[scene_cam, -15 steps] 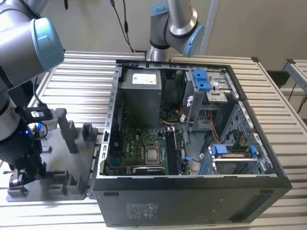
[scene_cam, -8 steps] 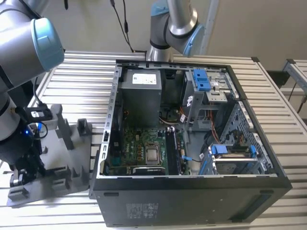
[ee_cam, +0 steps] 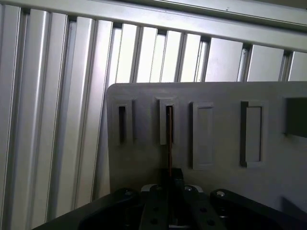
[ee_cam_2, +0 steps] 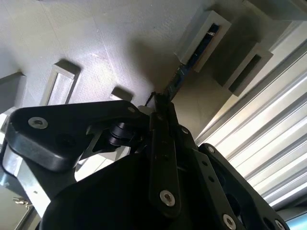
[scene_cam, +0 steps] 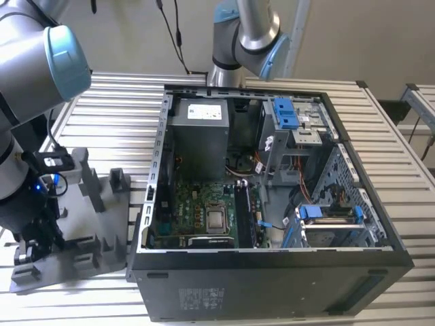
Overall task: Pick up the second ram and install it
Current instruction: 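Pick up the second ram and move it above second insertion slot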
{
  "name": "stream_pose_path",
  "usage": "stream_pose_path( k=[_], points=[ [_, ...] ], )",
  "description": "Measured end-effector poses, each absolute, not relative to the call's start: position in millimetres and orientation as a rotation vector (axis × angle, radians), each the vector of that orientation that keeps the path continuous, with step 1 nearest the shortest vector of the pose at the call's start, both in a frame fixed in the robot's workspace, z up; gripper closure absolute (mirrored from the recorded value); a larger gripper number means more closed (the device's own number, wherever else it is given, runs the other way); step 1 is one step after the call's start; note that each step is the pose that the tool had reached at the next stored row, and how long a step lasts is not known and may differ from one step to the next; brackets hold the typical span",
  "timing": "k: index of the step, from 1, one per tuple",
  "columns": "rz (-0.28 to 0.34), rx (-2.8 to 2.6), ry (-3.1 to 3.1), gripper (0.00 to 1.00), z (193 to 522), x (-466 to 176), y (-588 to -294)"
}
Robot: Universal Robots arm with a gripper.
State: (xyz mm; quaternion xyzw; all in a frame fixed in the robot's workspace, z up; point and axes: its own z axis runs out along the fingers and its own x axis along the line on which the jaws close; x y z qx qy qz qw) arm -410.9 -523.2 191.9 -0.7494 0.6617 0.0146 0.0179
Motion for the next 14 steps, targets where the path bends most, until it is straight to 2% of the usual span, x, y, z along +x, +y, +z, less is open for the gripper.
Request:
stream_pose_path(
  k=[8, 14],
  points=[
    [0.045, -2.327, 2.055, 0.85, 193.2, -410.9, -523.2],
    [0.046, -2.328, 2.056, 0.85, 209.9, -410.9, -523.2]
  ],
)
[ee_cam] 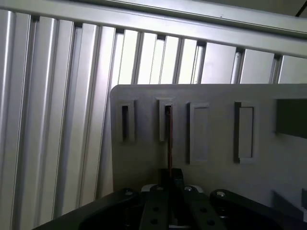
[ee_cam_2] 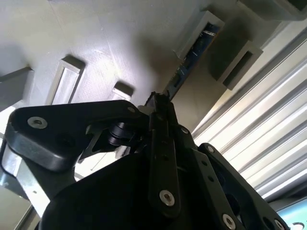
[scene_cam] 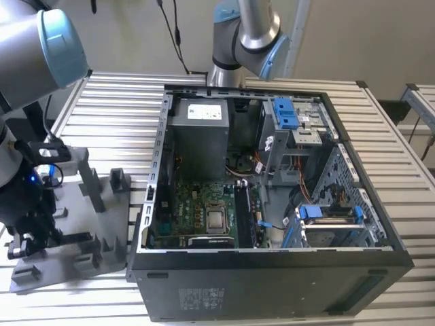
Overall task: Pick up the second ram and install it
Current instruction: 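Pick up the second ram and move it above second insertion slot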
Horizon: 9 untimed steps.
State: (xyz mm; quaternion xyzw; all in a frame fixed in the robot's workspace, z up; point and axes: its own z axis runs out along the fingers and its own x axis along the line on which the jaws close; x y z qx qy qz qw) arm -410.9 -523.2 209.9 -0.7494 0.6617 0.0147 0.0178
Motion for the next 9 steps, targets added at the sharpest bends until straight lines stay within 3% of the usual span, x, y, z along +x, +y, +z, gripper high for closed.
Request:
stream_pose_path(
  k=[9],
  points=[
    [0.047, -2.328, 2.056, 0.85, 229.7, -410.9, -523.2]
  ],
)
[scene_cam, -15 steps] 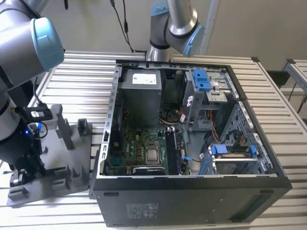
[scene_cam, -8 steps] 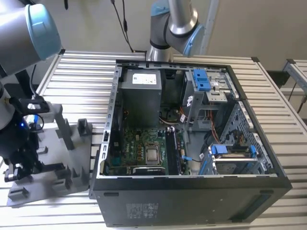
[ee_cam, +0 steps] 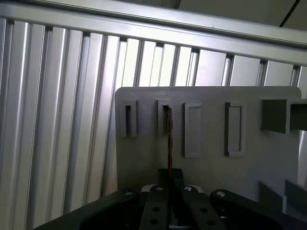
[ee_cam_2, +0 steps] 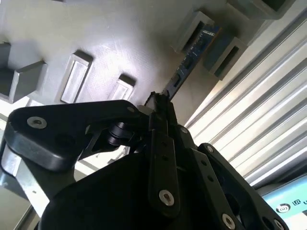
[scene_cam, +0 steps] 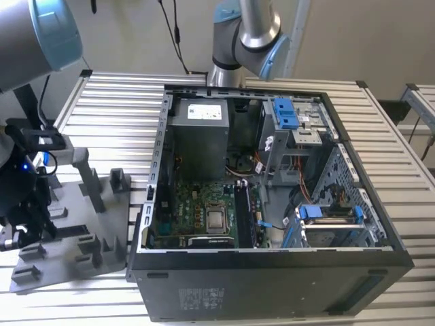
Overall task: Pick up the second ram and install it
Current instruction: 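Pick up the second ram and move it above second insertion slot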
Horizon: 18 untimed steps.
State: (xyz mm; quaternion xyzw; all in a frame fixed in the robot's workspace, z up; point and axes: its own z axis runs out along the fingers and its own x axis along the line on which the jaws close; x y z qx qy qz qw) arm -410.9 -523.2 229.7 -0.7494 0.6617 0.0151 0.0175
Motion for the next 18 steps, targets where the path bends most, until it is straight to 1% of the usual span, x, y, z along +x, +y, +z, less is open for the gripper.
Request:
stream_pose_path(
  k=[11, 18],
  points=[
    [0.057, -2.288, 2.088, 0.85, 229.8, -410.9, -523.3],
    [0.057, -2.276, 2.1, 0.85, 236.4, -410.9, -523.3]
  ],
)
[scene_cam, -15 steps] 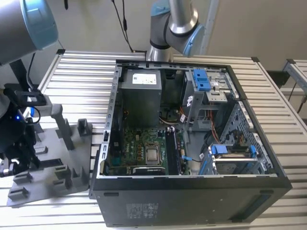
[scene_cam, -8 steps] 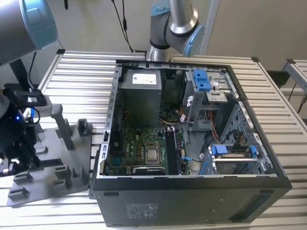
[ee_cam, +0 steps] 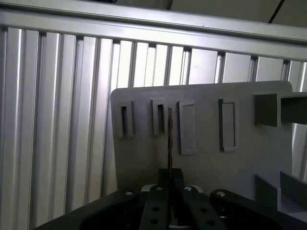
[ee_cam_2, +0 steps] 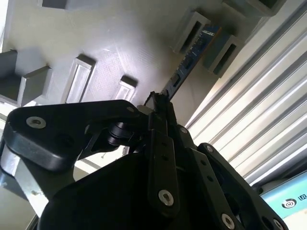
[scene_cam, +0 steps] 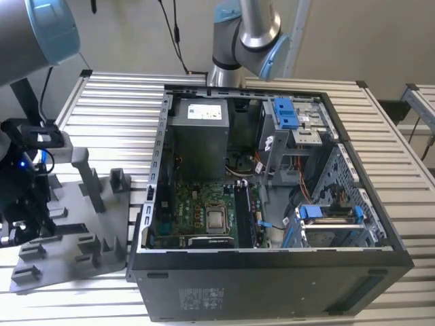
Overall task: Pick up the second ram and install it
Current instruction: 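Pick up the second ram and move it above second insertion slot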
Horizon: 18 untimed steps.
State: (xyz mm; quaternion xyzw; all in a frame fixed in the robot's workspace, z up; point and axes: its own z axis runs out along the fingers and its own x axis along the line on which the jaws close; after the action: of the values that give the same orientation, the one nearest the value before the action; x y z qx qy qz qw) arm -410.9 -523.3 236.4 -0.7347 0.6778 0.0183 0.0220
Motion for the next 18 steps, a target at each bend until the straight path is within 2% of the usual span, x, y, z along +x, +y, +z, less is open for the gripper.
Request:
stream_pose_path(
  k=[18],
  points=[
    [0.057, -2.257, 2.121, 0.85, 250.0, -410.9, -523.3]
  ],
)
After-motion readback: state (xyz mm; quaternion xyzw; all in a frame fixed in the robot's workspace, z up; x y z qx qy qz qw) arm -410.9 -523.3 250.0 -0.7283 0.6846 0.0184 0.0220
